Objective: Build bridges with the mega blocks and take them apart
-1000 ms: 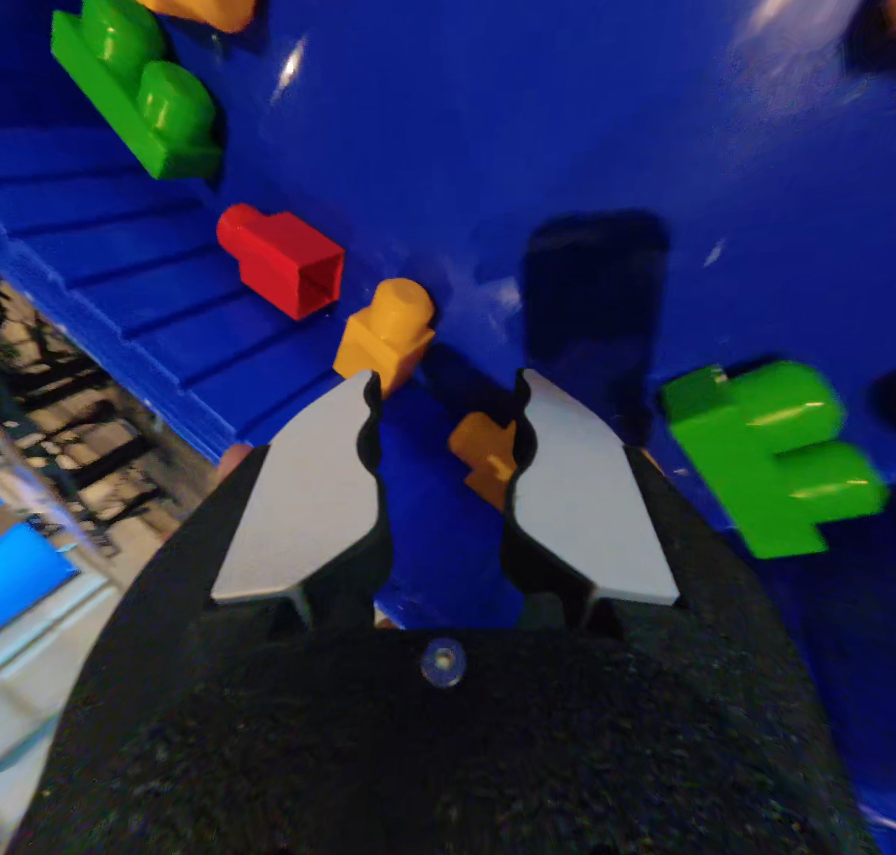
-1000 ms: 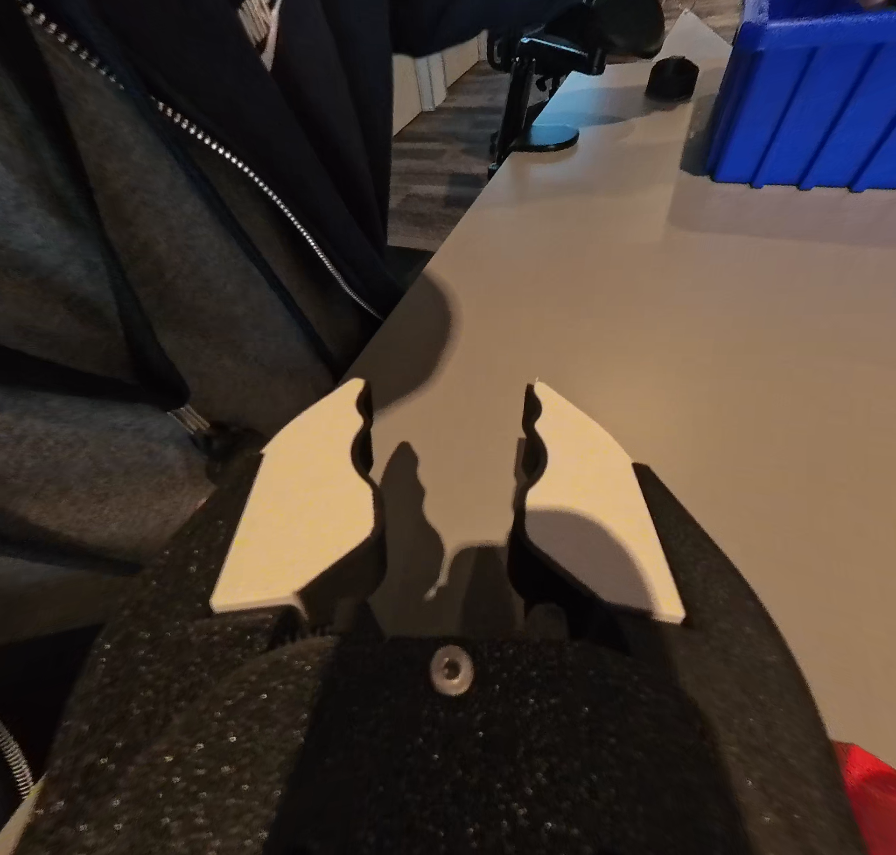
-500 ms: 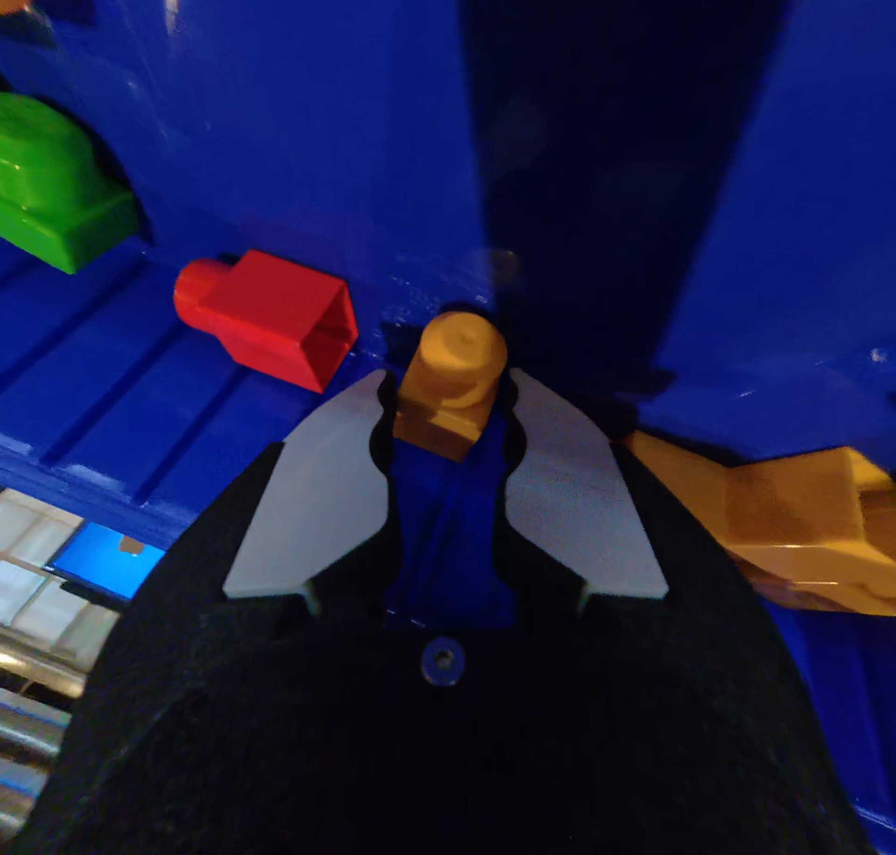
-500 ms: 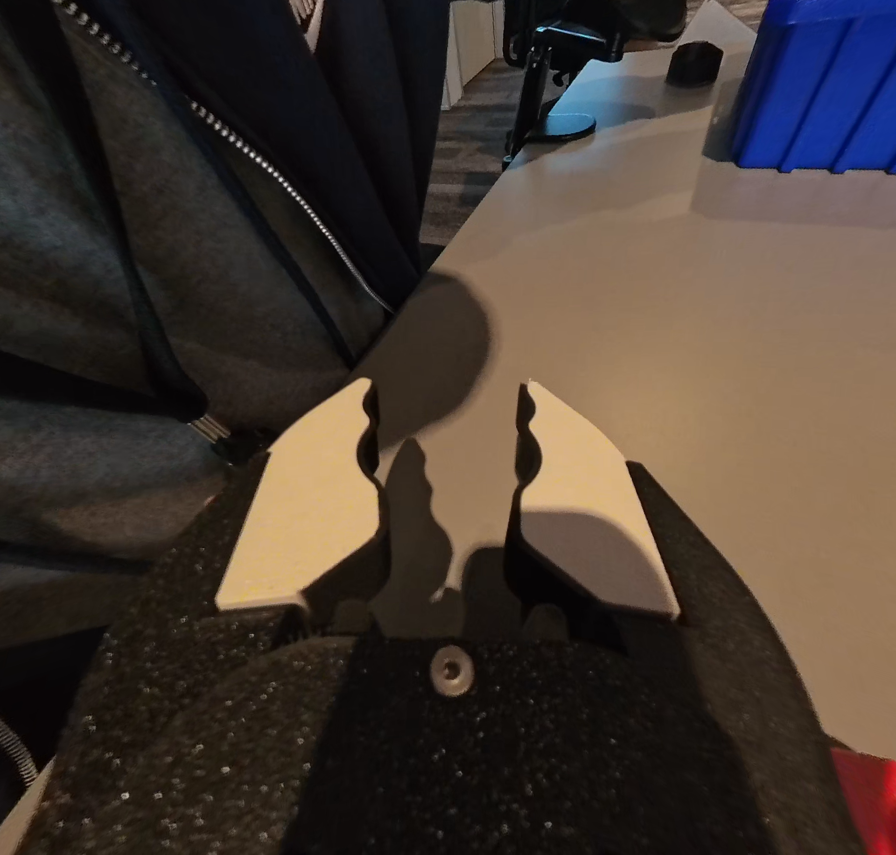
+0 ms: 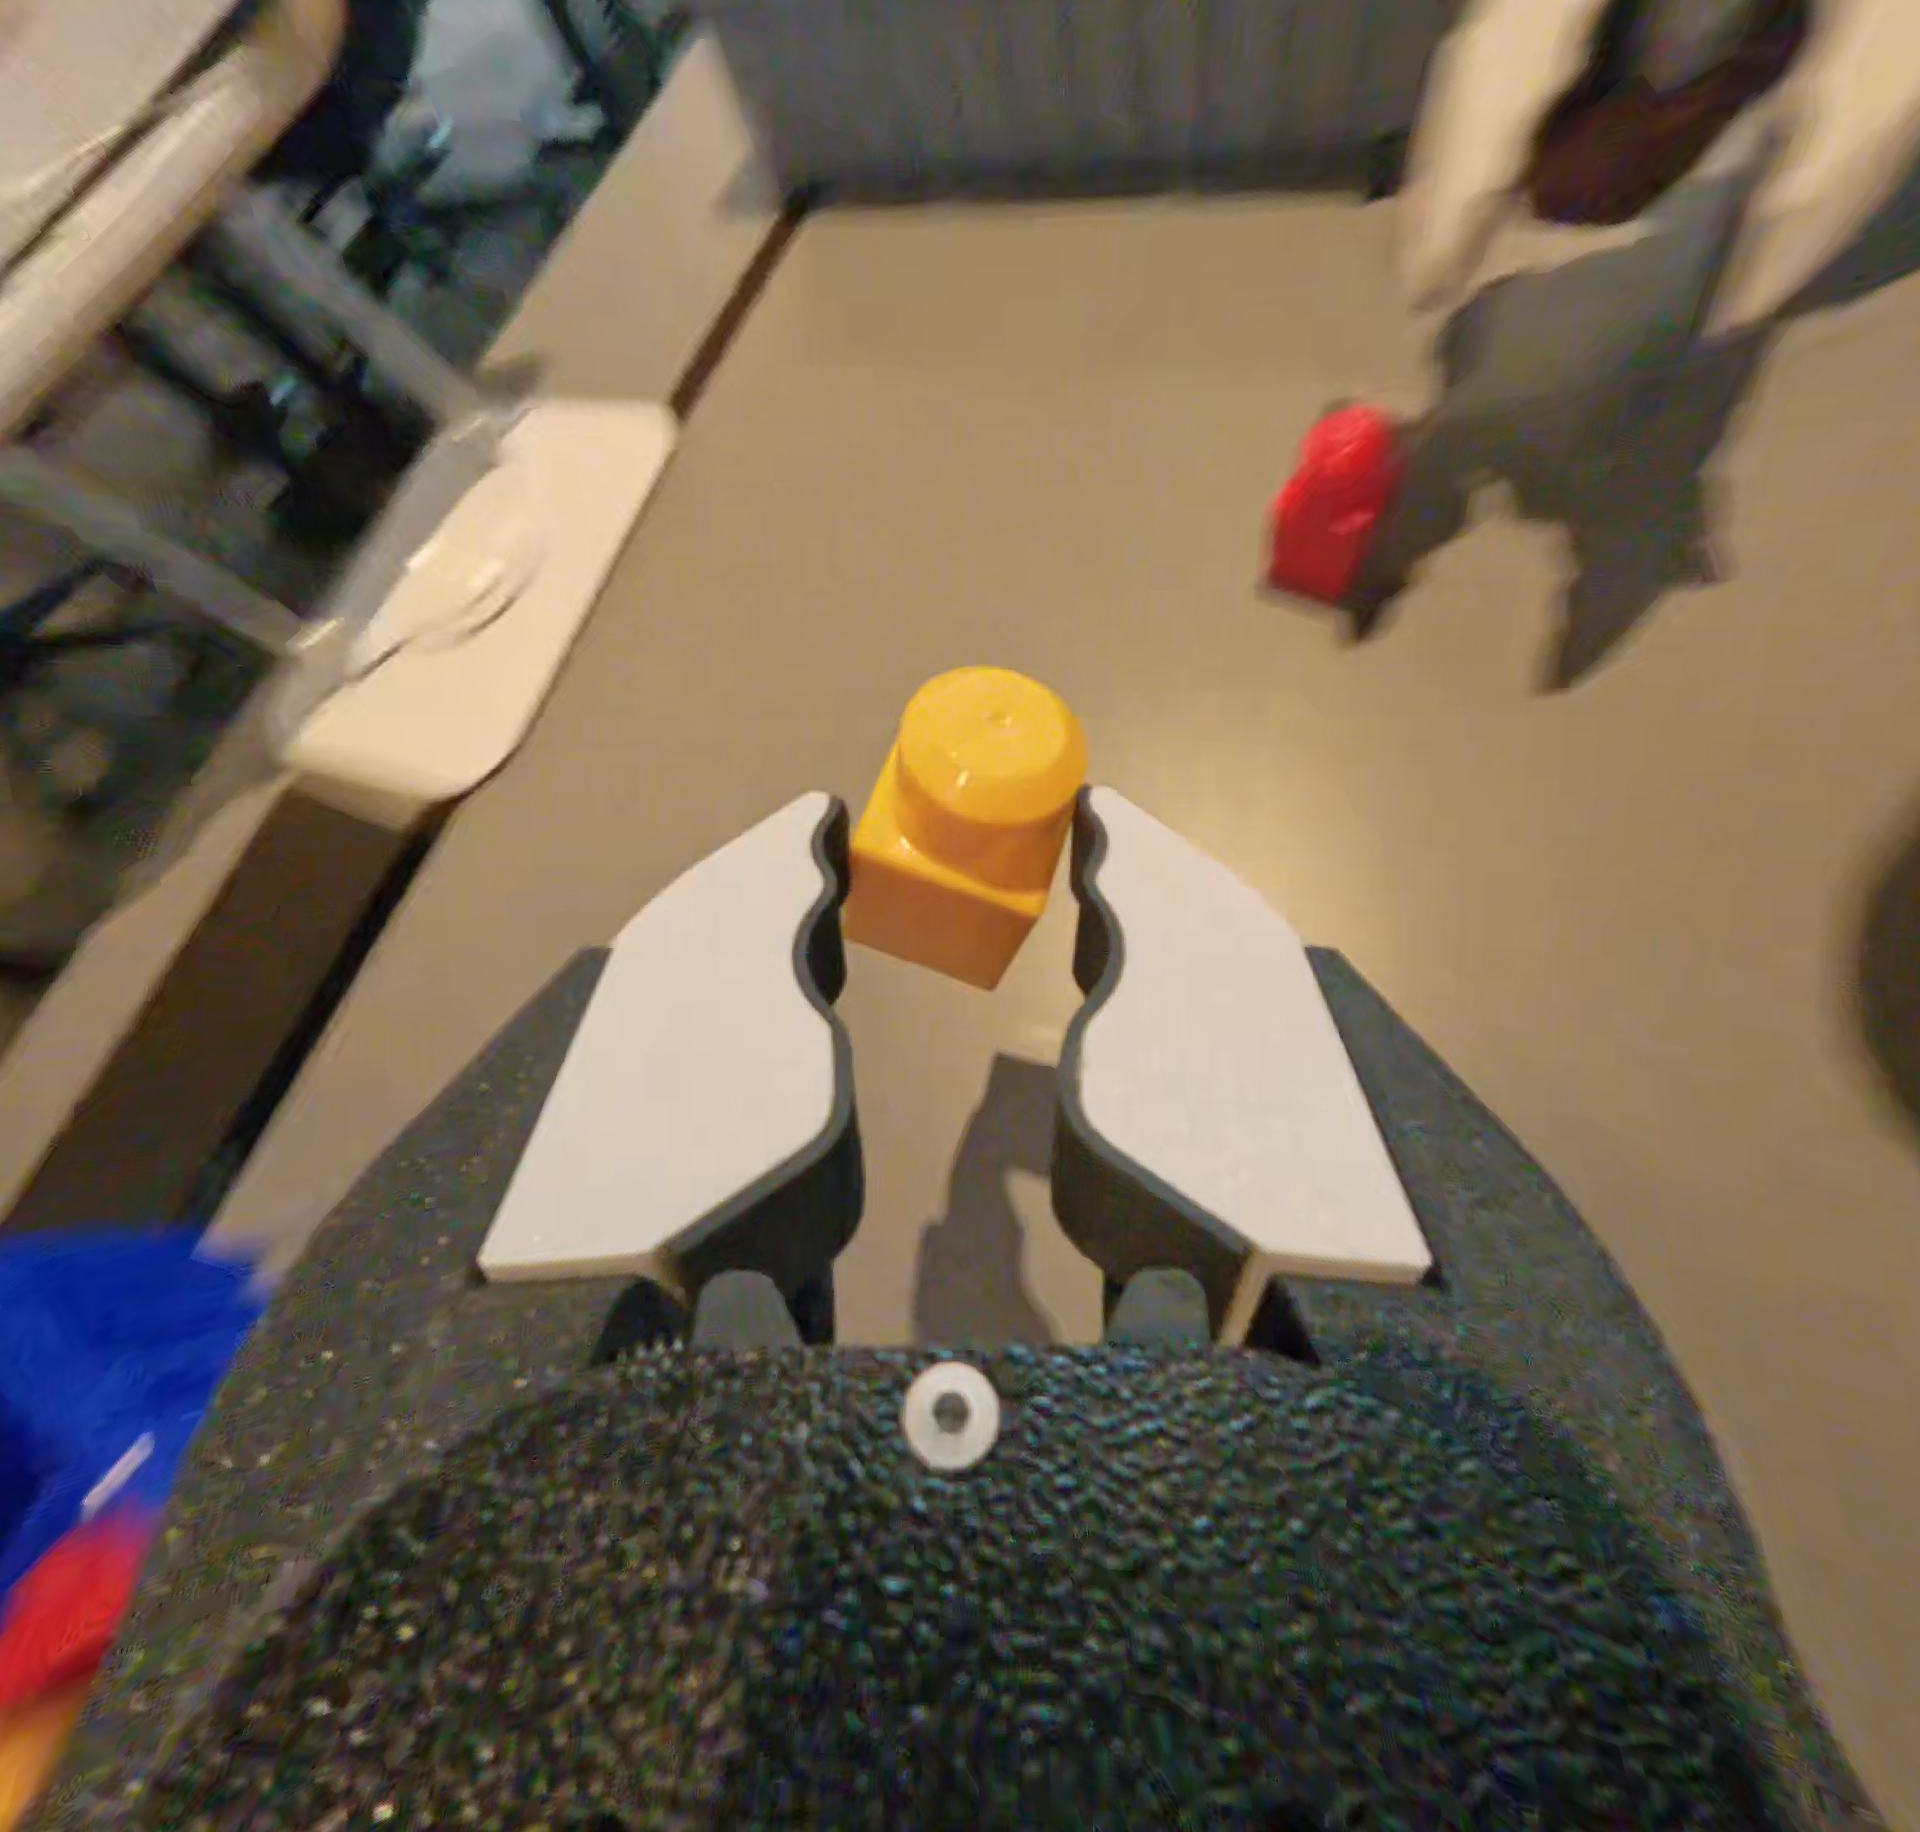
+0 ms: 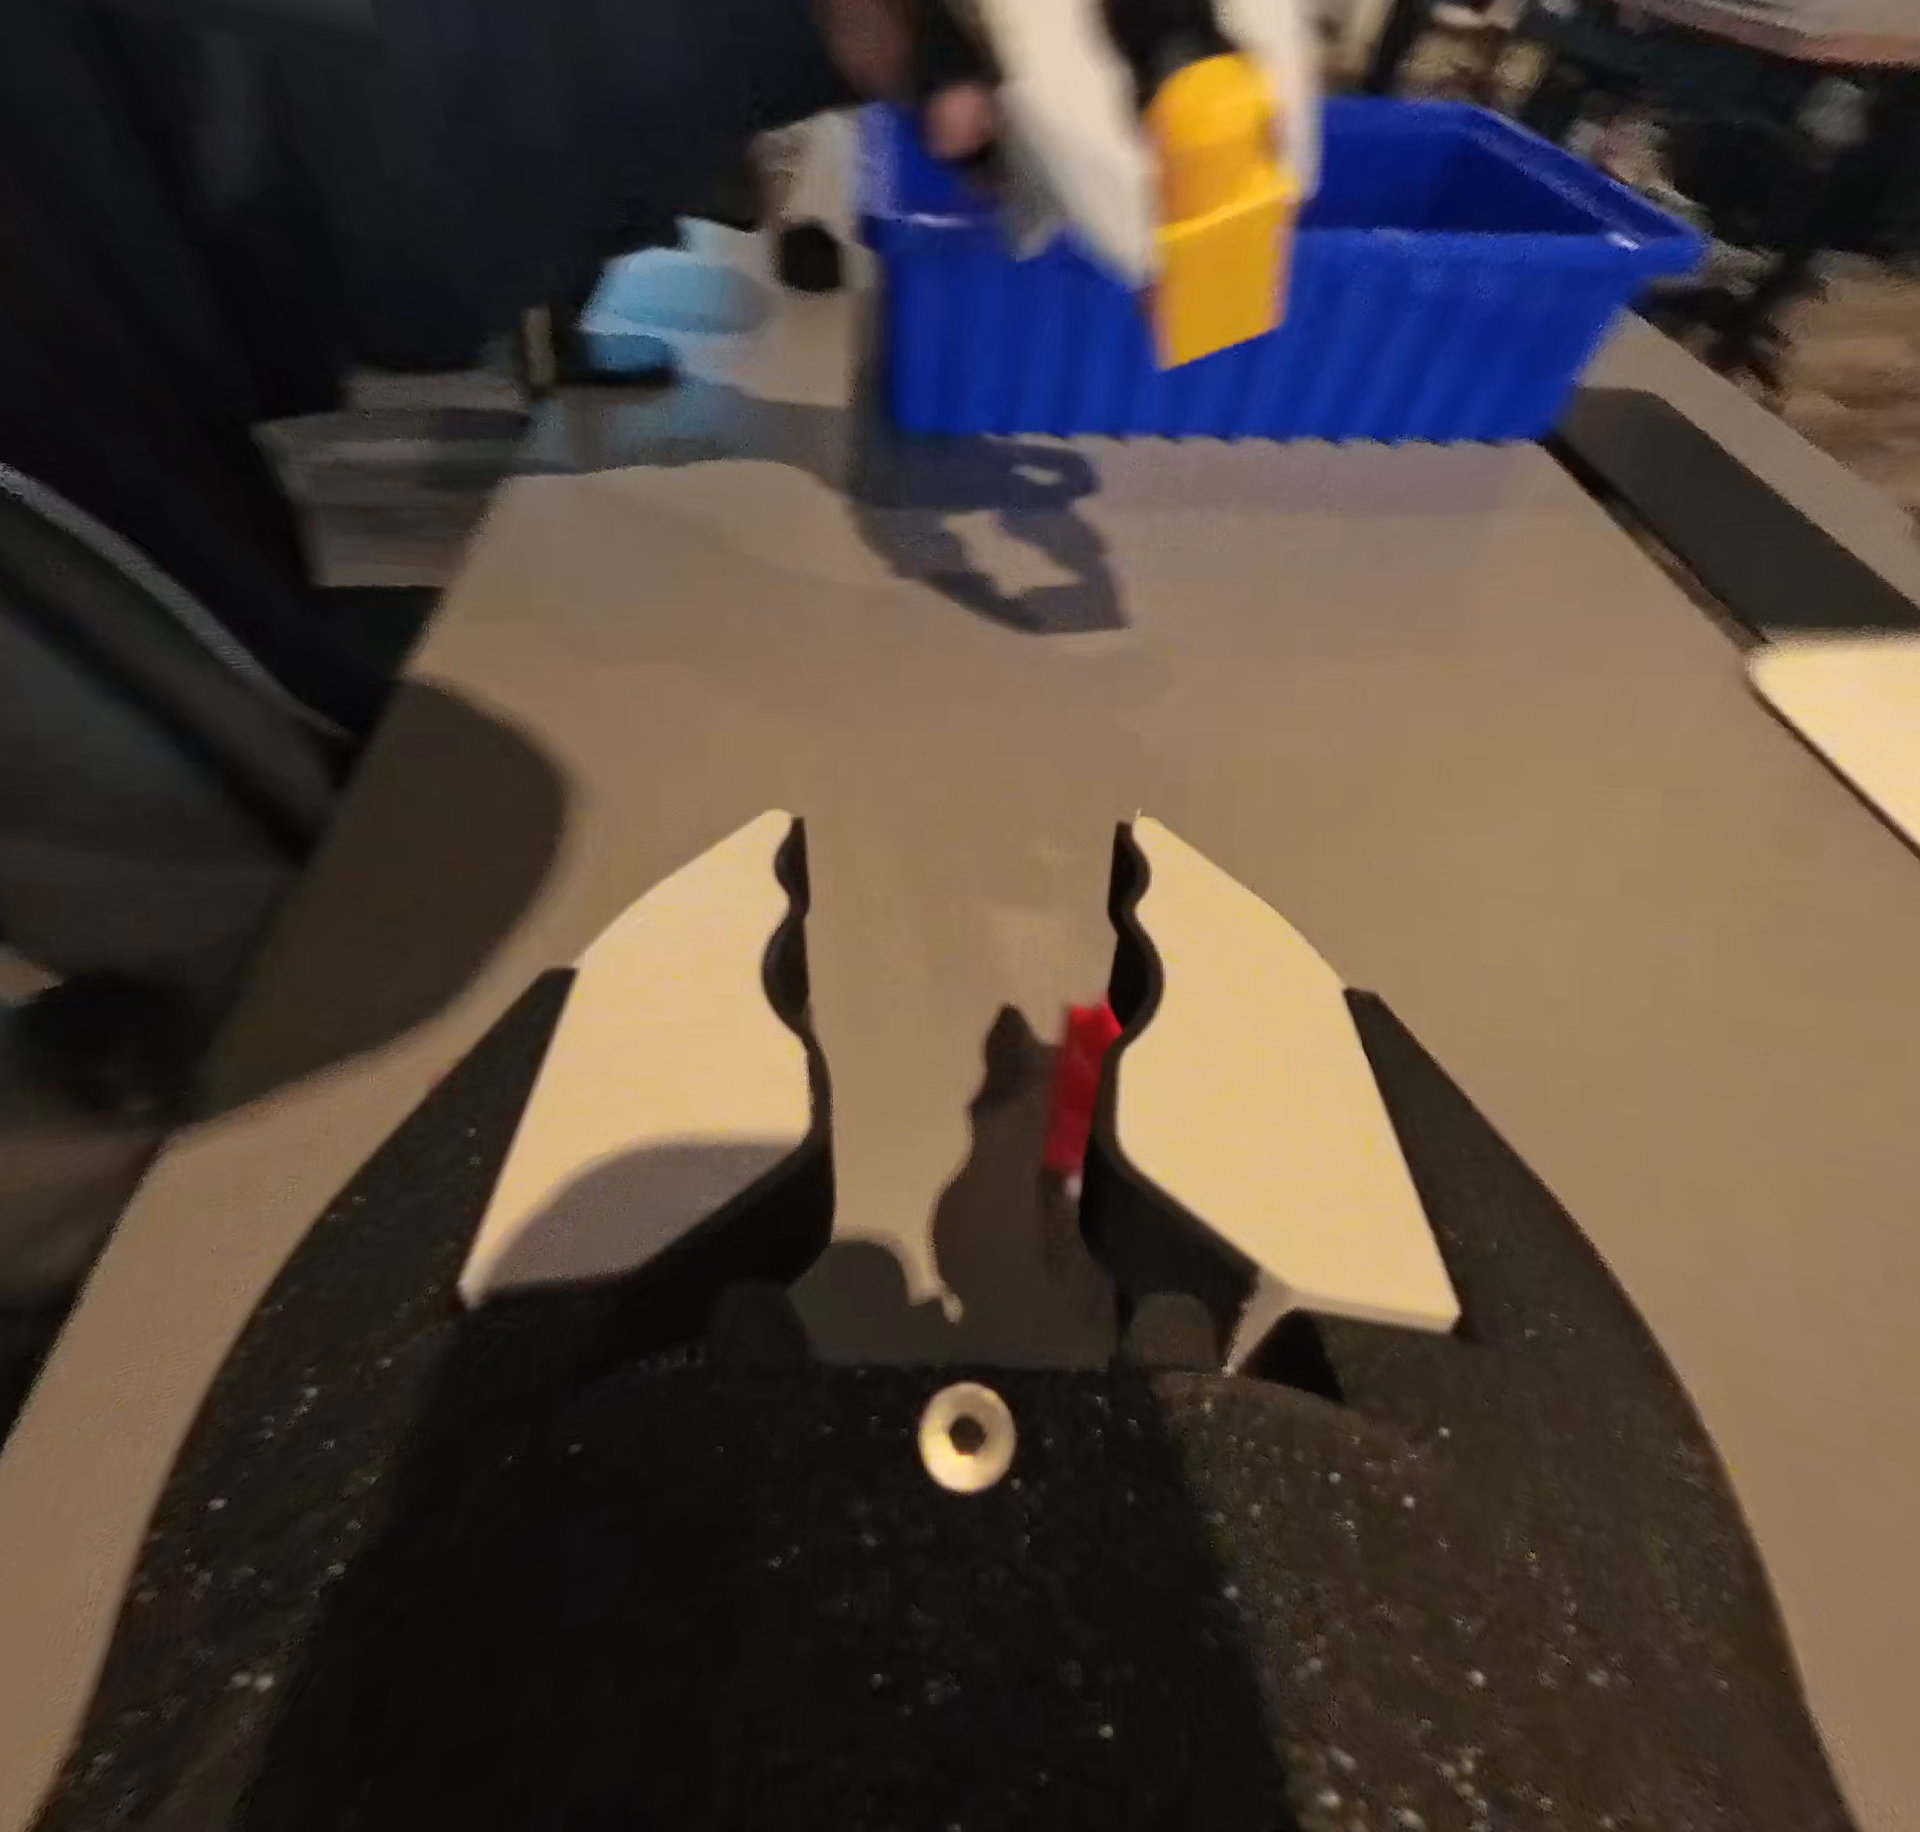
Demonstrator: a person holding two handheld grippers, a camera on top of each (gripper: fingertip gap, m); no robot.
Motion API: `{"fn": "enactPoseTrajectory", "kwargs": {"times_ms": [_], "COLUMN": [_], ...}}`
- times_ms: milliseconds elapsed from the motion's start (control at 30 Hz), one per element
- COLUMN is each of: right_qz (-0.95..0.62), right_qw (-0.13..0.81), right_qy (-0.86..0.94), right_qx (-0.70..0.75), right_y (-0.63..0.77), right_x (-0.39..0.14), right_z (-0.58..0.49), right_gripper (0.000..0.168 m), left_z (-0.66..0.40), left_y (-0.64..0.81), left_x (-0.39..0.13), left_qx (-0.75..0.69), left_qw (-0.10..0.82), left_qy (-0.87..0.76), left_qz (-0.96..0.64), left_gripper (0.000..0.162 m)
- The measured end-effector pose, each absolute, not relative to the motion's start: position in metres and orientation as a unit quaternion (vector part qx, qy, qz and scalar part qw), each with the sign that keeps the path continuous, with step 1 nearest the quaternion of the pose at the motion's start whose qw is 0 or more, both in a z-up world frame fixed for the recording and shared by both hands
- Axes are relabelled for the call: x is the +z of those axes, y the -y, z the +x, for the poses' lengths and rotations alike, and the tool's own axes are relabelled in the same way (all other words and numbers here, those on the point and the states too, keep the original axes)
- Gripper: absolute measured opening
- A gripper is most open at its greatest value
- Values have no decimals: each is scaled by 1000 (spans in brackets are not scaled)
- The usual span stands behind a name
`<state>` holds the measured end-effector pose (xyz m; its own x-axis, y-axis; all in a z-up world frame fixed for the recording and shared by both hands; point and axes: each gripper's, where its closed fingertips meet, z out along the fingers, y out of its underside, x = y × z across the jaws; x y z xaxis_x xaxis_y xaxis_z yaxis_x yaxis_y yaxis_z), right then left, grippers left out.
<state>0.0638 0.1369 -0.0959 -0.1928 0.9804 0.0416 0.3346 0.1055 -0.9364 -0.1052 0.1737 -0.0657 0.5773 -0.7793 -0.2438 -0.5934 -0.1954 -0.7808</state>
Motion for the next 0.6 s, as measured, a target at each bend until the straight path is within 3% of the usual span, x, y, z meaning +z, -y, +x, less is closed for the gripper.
{"fn": "enactPoseTrajectory", "kwargs": {"times_ms": [33,167,300,467,600], "right_qz": [-537,-604,-651,-656,-641], "right_qw": [378,351,317,286,286], "right_qy": [631,615,622,644,659], "right_qx": [413,367,296,270,270], "right_y": [-148,-169,-183,-184,-183], "right_x": [-99,-132,-174,-199,-202], "right_z": [69,82,84,79,69], "right_gripper": [59,68,68,36,36], "left_z": [-72,10,35,36,31], "left_y": [-171,-170,-175,-176,-175], "left_x": [-78,-142,-174,-189,-190], "left_qx": [-137,-239,-277,-290,-296], "left_qw": [448,400,368,346,334], "left_qy": [-462,-487,-477,-455,-440], "left_qz": [-753,-739,-748,-767,-779], "left_gripper": [40,40,40,40,39]}}
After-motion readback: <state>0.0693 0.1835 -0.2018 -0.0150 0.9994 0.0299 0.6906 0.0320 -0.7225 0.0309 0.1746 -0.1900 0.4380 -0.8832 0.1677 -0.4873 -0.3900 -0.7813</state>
